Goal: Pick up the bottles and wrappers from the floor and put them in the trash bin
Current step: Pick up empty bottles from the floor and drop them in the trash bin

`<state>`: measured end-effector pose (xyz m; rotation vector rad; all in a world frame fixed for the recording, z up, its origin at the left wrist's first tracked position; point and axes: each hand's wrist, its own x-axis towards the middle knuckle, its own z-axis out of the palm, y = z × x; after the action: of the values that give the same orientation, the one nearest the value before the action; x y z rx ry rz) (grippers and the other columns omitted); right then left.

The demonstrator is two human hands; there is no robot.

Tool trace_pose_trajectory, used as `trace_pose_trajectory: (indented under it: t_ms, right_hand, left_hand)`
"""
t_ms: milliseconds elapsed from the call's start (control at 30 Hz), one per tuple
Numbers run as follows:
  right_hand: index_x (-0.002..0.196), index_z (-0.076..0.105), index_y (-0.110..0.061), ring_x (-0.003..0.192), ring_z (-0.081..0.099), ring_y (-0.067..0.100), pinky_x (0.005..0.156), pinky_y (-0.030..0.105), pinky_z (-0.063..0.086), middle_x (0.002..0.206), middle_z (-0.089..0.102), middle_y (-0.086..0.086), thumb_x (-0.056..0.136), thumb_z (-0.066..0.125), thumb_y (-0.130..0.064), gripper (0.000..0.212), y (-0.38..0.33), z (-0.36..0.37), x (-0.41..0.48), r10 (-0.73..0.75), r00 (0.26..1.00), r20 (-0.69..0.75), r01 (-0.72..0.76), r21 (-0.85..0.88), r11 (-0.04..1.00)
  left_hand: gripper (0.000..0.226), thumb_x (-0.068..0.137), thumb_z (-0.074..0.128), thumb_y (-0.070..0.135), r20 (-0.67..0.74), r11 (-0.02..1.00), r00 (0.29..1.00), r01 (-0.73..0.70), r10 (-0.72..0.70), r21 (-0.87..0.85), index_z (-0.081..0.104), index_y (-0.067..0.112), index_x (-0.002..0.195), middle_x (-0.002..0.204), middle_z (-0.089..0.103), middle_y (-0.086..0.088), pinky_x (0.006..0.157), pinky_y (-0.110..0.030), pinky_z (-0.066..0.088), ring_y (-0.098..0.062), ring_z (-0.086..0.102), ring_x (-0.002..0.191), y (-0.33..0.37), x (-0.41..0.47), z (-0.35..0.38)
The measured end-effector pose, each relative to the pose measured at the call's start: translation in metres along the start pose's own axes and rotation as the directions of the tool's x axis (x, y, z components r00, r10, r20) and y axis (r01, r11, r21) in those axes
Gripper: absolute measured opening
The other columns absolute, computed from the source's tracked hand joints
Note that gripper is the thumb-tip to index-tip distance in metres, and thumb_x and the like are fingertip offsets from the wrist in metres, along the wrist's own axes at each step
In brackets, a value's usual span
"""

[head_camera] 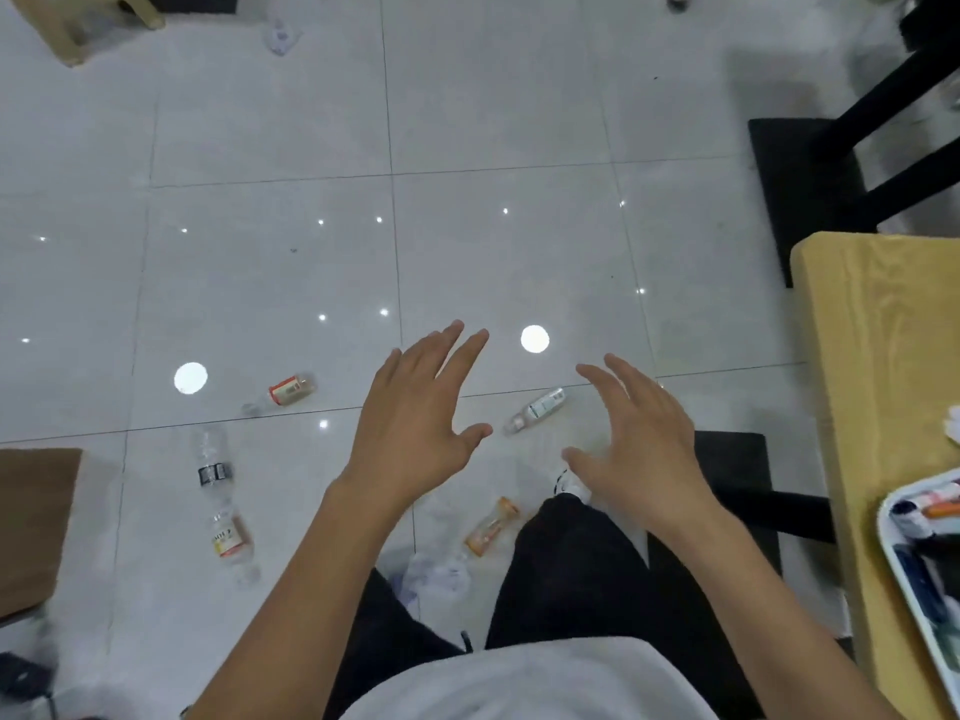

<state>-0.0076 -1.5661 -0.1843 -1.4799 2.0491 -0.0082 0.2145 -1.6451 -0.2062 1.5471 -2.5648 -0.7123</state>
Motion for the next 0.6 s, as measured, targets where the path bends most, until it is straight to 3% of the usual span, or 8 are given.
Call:
trace_pose_trajectory:
  t_ms: [167, 333, 467, 600]
  right_hand:
    - [0.155, 0.020, -0.043, 0.153, 0.012, 0.015, 0.125, 0.044, 0.011, 0.166, 0.010, -0.013, 0.087, 0.069, -0.046, 0.084, 0.069, 0.021, 0.065, 0.031, 1.000, -0.007, -0.031, -0.006, 1.000]
    - [0.156, 0.020, -0.037, 0.153, 0.019, 0.020, 0.124, 0.046, 0.022, 0.168, 0.013, -0.007, 0.087, 0.069, -0.047, 0.086, 0.116, 0.096, 0.142, -0.034, 0.987, -0.158, 0.021, -0.087, 0.996]
    - [0.158, 0.016, -0.035, 0.154, 0.013, 0.023, 0.123, 0.044, 0.011, 0.169, 0.011, -0.002, 0.085, 0.073, -0.042, 0.094, 0.155, 0.173, 0.199, -0.056, 0.986, -0.155, 0.033, -0.145, 0.989]
    - [0.160, 0.001, -0.035, 0.157, 0.002, 0.023, 0.125, 0.044, 0.002, 0.170, -0.001, -0.002, 0.087, 0.068, -0.048, 0.100, 0.198, 0.244, 0.245, -0.080, 0.995, -0.057, 0.064, -0.240, 0.969]
  left_hand:
    - [0.097, 0.083, 0.071, 0.054, 0.079, 0.998, 0.995, -0.066, 0.064, 0.021, 0.013, 0.037, 0.159, 0.167, 0.011, 0.007, 0.125, -0.044, 0.011, -0.018, 0.016, 0.152, 0.022, 0.075, 0.079]
    - [0.105, 0.080, 0.072, 0.057, 0.087, 0.996, 0.996, -0.026, 0.019, 0.088, 0.008, 0.035, 0.159, 0.168, 0.009, 0.004, 0.124, -0.049, 0.011, -0.021, 0.013, 0.153, -0.008, 0.129, 0.182]
    - [0.113, 0.076, 0.070, 0.065, 0.149, 0.988, 0.989, -0.023, 0.000, 0.155, 0.004, 0.031, 0.160, 0.168, 0.005, 0.001, 0.123, -0.053, 0.009, -0.024, 0.011, 0.154, -0.038, 0.160, 0.265]
    - [0.114, 0.075, 0.064, 0.073, 0.161, 0.984, 0.987, -0.025, -0.004, 0.175, 0.004, 0.028, 0.161, 0.168, 0.003, -0.002, 0.122, -0.056, 0.006, -0.026, 0.007, 0.154, -0.056, 0.173, 0.342]
